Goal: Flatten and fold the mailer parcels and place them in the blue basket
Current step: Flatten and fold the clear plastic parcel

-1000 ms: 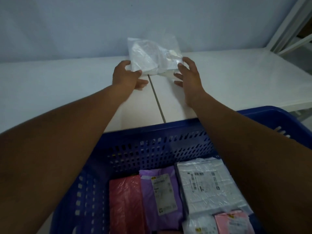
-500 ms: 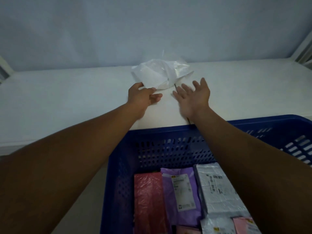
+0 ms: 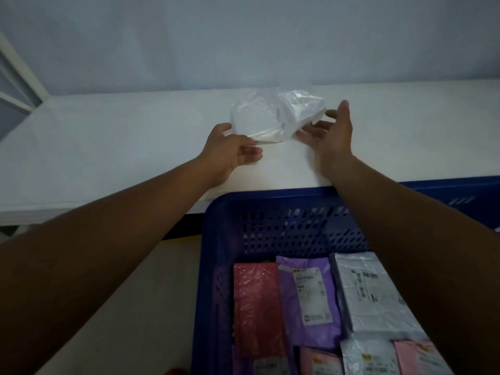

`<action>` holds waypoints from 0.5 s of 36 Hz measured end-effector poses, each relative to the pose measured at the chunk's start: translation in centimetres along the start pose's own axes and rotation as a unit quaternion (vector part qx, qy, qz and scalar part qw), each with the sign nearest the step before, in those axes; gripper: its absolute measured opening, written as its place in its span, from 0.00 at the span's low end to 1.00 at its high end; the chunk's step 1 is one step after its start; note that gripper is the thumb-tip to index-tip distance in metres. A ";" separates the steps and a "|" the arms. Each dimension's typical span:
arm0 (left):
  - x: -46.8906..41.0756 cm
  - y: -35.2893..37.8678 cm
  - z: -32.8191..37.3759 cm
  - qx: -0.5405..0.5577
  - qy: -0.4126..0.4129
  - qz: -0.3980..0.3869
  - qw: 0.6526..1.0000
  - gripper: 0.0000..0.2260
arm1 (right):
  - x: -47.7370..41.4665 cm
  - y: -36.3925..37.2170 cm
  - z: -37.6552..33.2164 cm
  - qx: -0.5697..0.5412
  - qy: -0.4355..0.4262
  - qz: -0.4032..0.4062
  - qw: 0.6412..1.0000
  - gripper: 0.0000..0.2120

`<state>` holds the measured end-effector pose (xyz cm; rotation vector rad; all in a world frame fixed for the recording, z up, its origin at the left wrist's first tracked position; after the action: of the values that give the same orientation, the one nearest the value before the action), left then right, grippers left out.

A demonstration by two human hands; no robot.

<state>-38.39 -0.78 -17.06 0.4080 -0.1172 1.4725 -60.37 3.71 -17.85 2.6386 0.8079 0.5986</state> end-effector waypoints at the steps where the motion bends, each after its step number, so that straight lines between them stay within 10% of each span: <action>1: 0.0 0.1 0.1 -0.002 0.005 0.001 1.000 0.36 | 0.3 0.2 -0.2 0.023 -0.016 0.006 1.000 0.24; 11: 0.1 -0.8 1.5 -0.126 0.063 0.013 0.990 0.30 | 1.2 0.7 -0.4 0.074 -0.091 0.007 0.993 0.19; 18: 0.2 -3.4 4.6 -0.366 0.358 0.186 0.839 0.19 | 0.5 -0.2 -0.8 0.012 -0.037 0.012 0.999 0.19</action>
<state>-34.30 -2.32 -13.42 -0.8393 -0.1525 1.7390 -60.46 4.34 -17.07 2.6784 0.7675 0.4978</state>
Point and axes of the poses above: each hand's wrist, its own x-axis away from the middle knuckle, its own y-axis out of the palm, z = x × y, the point moved 6 cm from there along -x, towards the middle knuckle, and after that the axes turned 14 degrees about z, right-handed, at the moved point
